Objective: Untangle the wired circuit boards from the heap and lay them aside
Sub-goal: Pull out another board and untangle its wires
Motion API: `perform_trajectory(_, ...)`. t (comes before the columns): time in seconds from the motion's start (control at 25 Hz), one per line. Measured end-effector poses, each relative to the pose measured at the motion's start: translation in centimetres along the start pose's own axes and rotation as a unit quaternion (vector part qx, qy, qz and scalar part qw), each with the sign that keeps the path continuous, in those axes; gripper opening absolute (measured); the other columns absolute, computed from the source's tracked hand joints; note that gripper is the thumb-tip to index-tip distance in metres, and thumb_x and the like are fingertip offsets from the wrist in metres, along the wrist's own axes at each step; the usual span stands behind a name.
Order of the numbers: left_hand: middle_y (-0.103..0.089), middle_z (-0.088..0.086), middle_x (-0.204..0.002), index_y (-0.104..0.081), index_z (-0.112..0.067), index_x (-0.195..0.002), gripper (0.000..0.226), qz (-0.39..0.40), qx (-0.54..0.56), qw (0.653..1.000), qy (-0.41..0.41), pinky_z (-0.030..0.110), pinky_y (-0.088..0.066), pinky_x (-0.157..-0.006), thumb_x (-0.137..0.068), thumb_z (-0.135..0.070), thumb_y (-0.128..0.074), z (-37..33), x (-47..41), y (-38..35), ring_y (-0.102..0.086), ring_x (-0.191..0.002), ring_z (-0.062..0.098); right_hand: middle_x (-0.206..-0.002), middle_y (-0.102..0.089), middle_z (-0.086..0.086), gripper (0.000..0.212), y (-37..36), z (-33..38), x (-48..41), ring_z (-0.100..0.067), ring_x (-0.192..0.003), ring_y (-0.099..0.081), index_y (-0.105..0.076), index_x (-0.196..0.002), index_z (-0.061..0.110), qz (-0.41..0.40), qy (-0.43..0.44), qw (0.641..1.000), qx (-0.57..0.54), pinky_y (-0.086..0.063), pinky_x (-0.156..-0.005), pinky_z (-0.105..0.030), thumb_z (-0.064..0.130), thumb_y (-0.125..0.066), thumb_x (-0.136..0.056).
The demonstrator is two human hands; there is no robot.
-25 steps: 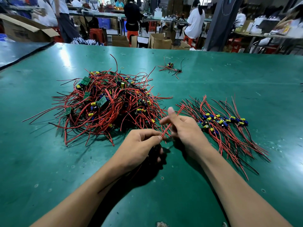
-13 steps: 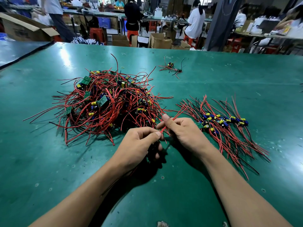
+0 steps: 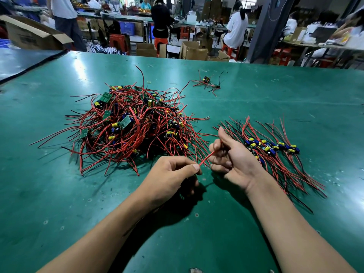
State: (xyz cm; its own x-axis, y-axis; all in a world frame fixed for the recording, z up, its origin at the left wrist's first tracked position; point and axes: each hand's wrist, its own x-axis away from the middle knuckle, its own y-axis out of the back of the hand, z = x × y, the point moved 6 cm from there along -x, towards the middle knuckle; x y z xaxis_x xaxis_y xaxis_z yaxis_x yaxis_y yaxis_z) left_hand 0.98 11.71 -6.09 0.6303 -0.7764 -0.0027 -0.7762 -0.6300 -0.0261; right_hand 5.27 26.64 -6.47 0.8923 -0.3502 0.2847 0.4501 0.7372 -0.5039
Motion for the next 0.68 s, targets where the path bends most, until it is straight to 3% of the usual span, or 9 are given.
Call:
perform_trajectory(0.16,-0.065,0.012,-0.061,-0.068,-0.004,-0.08,0.02,-0.043,0.026,0.999,-0.001,0.024,-0.048,-0.046,-0.096,-0.011,-0.058,0.3,-0.2,0.4,-0.057,-0.045,0.019,-0.058,-0.042,0.007,0.044,-1.3,-0.8,0.4,-0.001,-0.038,-0.027,-0.078,-0.077,0.014,0.044,0.021,0.995,0.092,-0.02,-0.033,-0.014,0.053,-0.059,-0.085)
perform_trajectory(0.32,-0.065,0.013,-0.062,-0.067,-0.001,-0.083,0.019,-0.057,0.055,0.997,-0.001,0.025,-0.048,-0.044,-0.096,-0.009,-0.057,0.4,-0.3,0.7,-0.057,-0.043,0.019,-0.046,-0.044,0.01,0.026,-2.4,-2.2,1.1,-0.001,-0.035,-0.037,-0.076,-0.091,0.013,0.094,0.016,0.979,0.18,-0.027,-0.033,-0.012,0.036,-0.063,-0.093)
perform_trajectory(0.52,-0.066,0.012,-0.061,-0.072,-0.01,-0.075,0.022,-0.031,0.027,0.999,0.014,0.024,-0.048,-0.046,-0.094,-0.011,-0.061,0.5,-0.4,0.5,-0.057,-0.045,0.02,-0.062,-0.04,0.006,0.027,0.0,-0.2,-0.2,-0.001,-0.038,-0.024,-0.078,-0.085,0.013,-0.017,0.079,0.989,0.125,-0.019,-0.033,-0.014,0.034,-0.063,-0.093)
perform_trajectory(0.68,-0.066,0.011,-0.062,-0.072,-0.011,-0.074,0.023,-0.001,-0.002,1.0,0.015,0.024,-0.048,-0.049,-0.094,-0.011,-0.061,0.4,-0.2,0.0,-0.057,-0.047,0.021,-0.06,-0.041,0.007,0.031,2.0,1.1,-0.4,-0.001,-0.037,-0.023,-0.072,-0.081,0.01,-0.093,0.111,0.989,0.037,-0.018,-0.032,-0.014,0.034,-0.061,-0.096)
